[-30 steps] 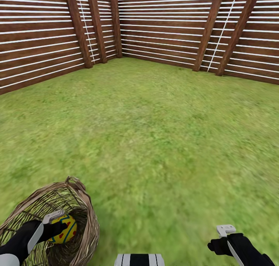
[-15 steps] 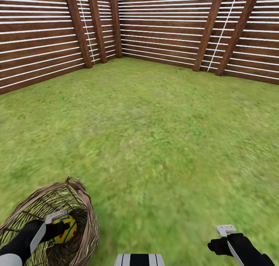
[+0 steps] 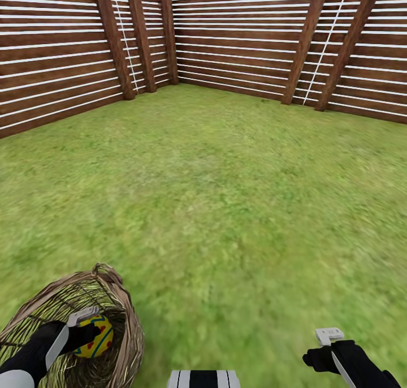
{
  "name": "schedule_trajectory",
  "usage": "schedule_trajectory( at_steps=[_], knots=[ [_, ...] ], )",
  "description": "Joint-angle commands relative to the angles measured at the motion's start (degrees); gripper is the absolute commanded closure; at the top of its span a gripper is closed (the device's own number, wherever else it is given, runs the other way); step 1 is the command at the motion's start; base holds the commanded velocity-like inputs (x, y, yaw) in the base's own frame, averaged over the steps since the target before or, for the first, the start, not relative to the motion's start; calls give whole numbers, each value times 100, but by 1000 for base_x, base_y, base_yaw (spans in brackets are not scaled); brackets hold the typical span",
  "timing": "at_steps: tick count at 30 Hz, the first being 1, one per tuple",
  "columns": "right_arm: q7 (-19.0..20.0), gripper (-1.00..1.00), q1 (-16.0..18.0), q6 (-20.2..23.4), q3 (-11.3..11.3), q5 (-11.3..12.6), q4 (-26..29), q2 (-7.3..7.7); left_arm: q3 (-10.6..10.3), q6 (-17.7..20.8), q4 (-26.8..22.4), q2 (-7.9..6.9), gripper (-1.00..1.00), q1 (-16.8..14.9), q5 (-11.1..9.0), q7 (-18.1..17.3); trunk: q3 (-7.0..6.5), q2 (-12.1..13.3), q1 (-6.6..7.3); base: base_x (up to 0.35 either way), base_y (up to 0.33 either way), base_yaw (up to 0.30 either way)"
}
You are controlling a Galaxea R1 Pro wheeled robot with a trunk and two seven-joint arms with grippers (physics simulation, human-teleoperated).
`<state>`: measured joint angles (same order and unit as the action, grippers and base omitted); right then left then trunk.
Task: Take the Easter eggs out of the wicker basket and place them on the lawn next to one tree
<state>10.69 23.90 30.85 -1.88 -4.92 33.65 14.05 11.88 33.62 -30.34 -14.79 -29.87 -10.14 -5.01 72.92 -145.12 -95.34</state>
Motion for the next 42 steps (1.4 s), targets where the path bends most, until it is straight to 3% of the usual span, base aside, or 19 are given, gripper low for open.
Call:
schedule_trajectory(
  at_steps=[1,31,36,42],
  knots=[
    [42,-100,1,27,-18,-53,10,-6,25,38,-7,3,100,0,-15,-18,5,-2,1,0,0,0],
    [42,-100,1,27,-23,-53,10,1,17,39,54,73,100,2,-24,-18,5,-2,1,0,0,0],
    [40,-100,1,27,-23,-53,10,1,9,49,60,89,100,0,-9,-18,-106,5,14,0,0,0],
    [39,-100,1,27,-22,-53,10,1,3,40,70,168,100,2,-1,-18,-106,5,14,-40,0,0]
  ],
)
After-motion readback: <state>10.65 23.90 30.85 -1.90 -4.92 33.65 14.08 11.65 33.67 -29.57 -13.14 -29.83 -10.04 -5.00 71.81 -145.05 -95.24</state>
